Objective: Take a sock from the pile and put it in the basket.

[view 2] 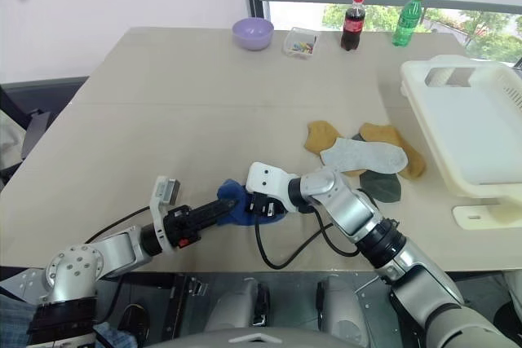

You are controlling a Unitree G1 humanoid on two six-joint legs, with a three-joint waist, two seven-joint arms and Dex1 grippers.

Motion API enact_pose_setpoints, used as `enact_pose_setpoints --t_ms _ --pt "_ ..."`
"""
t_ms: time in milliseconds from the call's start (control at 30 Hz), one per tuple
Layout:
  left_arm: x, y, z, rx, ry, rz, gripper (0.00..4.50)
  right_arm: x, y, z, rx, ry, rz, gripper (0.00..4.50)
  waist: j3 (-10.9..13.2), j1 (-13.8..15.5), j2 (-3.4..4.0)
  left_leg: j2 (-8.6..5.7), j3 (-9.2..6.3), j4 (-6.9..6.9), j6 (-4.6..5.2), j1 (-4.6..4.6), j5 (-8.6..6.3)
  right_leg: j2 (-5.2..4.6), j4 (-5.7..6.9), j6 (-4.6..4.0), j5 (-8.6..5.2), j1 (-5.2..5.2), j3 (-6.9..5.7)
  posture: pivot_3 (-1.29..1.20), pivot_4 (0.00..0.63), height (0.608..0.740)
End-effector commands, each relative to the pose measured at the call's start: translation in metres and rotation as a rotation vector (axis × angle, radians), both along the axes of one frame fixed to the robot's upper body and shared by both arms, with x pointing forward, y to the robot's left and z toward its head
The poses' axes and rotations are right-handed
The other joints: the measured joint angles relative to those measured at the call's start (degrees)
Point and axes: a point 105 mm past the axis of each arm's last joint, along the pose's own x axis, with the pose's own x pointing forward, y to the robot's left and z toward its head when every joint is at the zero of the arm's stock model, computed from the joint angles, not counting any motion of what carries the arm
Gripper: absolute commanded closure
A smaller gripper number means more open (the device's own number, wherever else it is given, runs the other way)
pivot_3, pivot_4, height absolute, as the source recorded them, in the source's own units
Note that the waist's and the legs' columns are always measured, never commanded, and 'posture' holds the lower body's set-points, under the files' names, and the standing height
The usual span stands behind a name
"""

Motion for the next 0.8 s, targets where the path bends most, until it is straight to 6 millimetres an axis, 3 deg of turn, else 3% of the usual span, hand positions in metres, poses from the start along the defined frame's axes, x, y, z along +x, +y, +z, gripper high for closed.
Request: enact_pose_setpoints --t_ms 33,400,700,800 --pt "0.003 -0.006 0.006 -0.06 -0.02 0.006 0.07 0.0 -0.007 -0.017 -0.055 0.029 -0.031 2.68 0.0 0.0 -0.01 0.0 0.0 0.0 -0.02 0.0 -0.01 -0.01 0.0 0.0 0.0 0.0 0.0 0.0 0.15 0.736" --pt "0.009 -0.012 0.038 -0.265 -0.08 -0.015 0.07 0.009 -0.011 -0.007 -0.043 -0.005 -0.073 2.68 0.1 0.0 -0.12 0.0 -0.07 0.0 -0.11 -0.1 -0.07 -0.08 -0.05 0.0 0.0 -0.03 -0.08 0.0 0.15 0.736" --pt "0.015 -0.037 0.039 -0.294 -0.071 -0.072 0.07 0.015 -0.021 0.006 -0.031 -0.036 -0.135 2.68 0.3 0.2 -0.27 -0.03 -0.11 -0.02 -0.12 -0.21 -0.07 -0.16 -0.13 0.01 0.0 -0.04 -0.16 0.0 0.15 0.736" --pt "0.02 -0.044 0.037 -0.297 -0.068 -0.075 0.07 0.016 -0.026 0.02 -0.004 -0.054 -0.172 2.68 0.4 0.3 -0.29 -0.06 -0.13 -0.03 -0.04 -0.41 -0.04 -0.17 -0.18 0.01 0.0 -0.14 -0.18 0.0 0.15 0.736"
